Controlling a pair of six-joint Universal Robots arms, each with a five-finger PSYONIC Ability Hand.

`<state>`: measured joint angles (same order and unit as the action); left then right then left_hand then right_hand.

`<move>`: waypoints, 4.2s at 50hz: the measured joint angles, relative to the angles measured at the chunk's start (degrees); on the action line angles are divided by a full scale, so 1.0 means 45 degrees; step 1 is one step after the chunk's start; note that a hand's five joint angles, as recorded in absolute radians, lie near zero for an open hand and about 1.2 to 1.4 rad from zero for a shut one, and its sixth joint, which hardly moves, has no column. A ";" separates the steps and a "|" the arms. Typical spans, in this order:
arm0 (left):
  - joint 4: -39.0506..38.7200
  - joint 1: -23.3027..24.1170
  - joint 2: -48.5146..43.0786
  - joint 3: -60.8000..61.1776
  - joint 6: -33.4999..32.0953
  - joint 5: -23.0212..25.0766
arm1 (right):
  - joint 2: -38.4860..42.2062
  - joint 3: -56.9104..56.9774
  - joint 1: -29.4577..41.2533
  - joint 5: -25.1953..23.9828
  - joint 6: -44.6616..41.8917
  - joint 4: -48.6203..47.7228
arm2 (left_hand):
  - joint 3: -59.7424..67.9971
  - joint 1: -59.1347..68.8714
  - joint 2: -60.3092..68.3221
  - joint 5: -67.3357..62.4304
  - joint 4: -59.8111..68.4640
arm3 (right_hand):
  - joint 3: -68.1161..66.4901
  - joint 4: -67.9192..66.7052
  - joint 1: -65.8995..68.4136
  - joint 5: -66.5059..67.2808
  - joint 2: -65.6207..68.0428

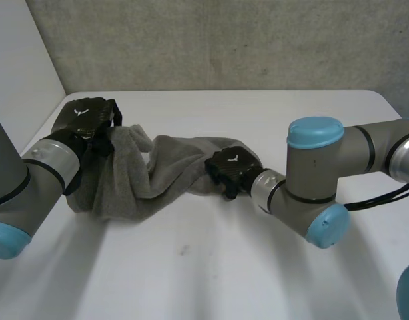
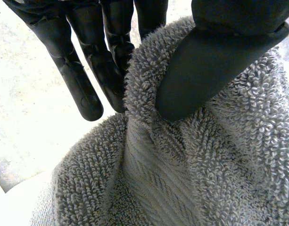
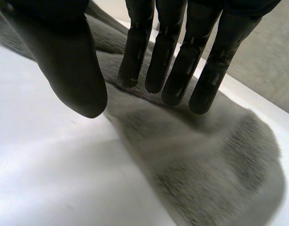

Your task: Fold the towel.

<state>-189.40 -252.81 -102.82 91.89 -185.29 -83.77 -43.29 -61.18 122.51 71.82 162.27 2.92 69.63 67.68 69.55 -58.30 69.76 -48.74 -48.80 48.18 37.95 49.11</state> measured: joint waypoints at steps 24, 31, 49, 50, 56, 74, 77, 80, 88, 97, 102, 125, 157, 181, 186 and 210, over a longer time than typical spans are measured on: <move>-0.0016 -0.0021 0.0312 0.0025 0.0025 -0.0021 | 0.1171 0.0733 -0.1869 0.0493 -0.1362 0.0627 | 0.0002 0.0000 0.0002 0.0000 0.0002 | 0.1644 0.1704 -0.1498 -0.1798 -0.1600; -0.0020 -0.0013 0.0311 0.0035 0.0025 -0.0024 | 0.1430 0.0729 -0.1892 0.0446 -0.1553 0.0578 | 0.0002 0.0000 0.0002 0.0000 0.0002 | 0.1644 0.1713 -0.1499 -0.1766 -0.1600; -0.0019 -0.0068 0.0296 0.0050 0.0253 -0.0050 | 0.1749 0.1094 -0.1894 0.0431 -0.1506 0.0502 | 0.0003 0.0000 0.0003 0.0000 0.0002 | 0.1644 0.1712 -0.1497 -0.1700 -0.1600; -0.0020 -0.0074 0.0294 0.0050 0.0277 -0.0047 | 0.1771 0.1160 -0.1893 0.0436 -0.1501 0.0506 | 0.0003 0.0000 0.0003 0.0001 0.0003 | 0.1643 0.1711 -0.1496 -0.1682 -0.1600; -0.0019 -0.0090 0.0290 0.0056 0.0326 -0.0046 | 0.1850 0.1526 -0.1869 0.0460 -0.1489 0.0524 | 0.0003 0.0000 0.0002 0.0000 0.0002 | 0.1644 0.1713 -0.1498 -0.1648 -0.1600; -0.0019 -0.0099 0.0273 0.0070 0.0328 -0.0046 | 0.2482 0.2629 -0.1721 0.0525 -0.1489 0.0620 | 0.0003 0.0000 0.0003 0.0000 0.0002 | 0.1644 0.1712 -0.1496 -0.1635 -0.1600; -0.0019 -0.0098 0.0270 0.0070 0.0326 -0.0046 | 0.2531 0.2693 -0.1718 0.0525 -0.1489 0.0622 | 0.0003 0.0000 0.0003 0.0000 0.0002 | 0.1644 0.1712 -0.1496 -0.1635 -0.1600; -0.0019 -0.0095 0.0270 0.0069 0.0322 -0.0042 | 0.2594 0.2800 -0.1717 0.0529 -0.1489 0.0623 | 0.0003 0.0000 0.0003 0.0000 0.0003 | 0.1497 0.1462 -0.1340 -0.1596 -0.1567; -0.0019 -0.0091 0.0261 0.0069 0.0317 -0.0037 | 0.2582 0.3095 -0.1706 0.0530 -0.1424 0.0645 | 0.0003 0.0000 0.0003 0.0000 0.0003 | 0.0097 0.0134 0.0031 -0.0205 -0.0209; -0.0020 -0.0106 0.0266 0.0069 0.0317 -0.0044 | 0.2562 0.3586 -0.1698 0.0502 -0.1368 0.0814 | 0.0003 0.0000 0.0003 0.0000 0.0003 | -0.0577 -0.0558 0.0706 0.0664 0.0497; -0.0019 -0.0110 0.0256 0.0070 0.0317 -0.0044 | 0.2694 0.3851 -0.1681 0.0459 -0.1368 0.0996 | 0.0003 0.0000 0.0003 0.0000 0.0003 | -0.0619 -0.0605 0.0747 0.0701 0.0526; -0.0056 -0.0116 0.0192 0.0274 0.0299 0.0001 | 0.3179 0.4533 -0.1439 0.0432 -0.1376 0.1354 | 0.0003 0.0000 0.0003 0.0000 0.0004 | -0.6214 -0.6213 0.6294 0.6468 0.6095; -0.0058 -0.0111 0.0226 0.0304 0.0317 0.0003 | 0.2772 0.4154 -0.1481 0.0224 -0.1355 0.2615 | 0.0003 0.0000 0.0003 0.0000 0.0004 | 0.3627 0.3643 -0.3368 -0.3263 -0.3749; -0.0079 -0.0110 0.0133 0.0303 0.0317 0.0002 | 0.4173 0.6483 -0.1483 0.0385 -0.1333 0.2904 | 0.0004 0.0000 0.0003 0.0000 0.0004 | 0.2887 0.2964 -0.2732 -0.2546 -0.3222; -0.0090 -0.0110 0.0121 0.0303 0.0317 0.0002 | 0.4385 0.6806 -0.1483 0.0405 -0.1333 0.3088 | 0.0004 0.0000 0.0003 0.0000 0.0004 | 0.0742 0.0772 -0.0536 -0.0508 -0.0896; -0.0098 -0.0124 0.0114 0.0319 0.0317 0.0002 | 0.4961 0.7670 -0.1483 0.0261 -0.1336 0.3427 | 0.0004 0.0000 0.0003 0.0000 0.0004 | -0.6213 -0.6208 0.6039 0.6303 0.6021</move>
<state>-189.85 -253.36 -102.30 93.32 -183.87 -83.76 -20.97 -26.66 115.84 73.00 156.25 18.34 69.65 67.68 69.56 -58.30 69.78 -76.70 -76.74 75.35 66.31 76.21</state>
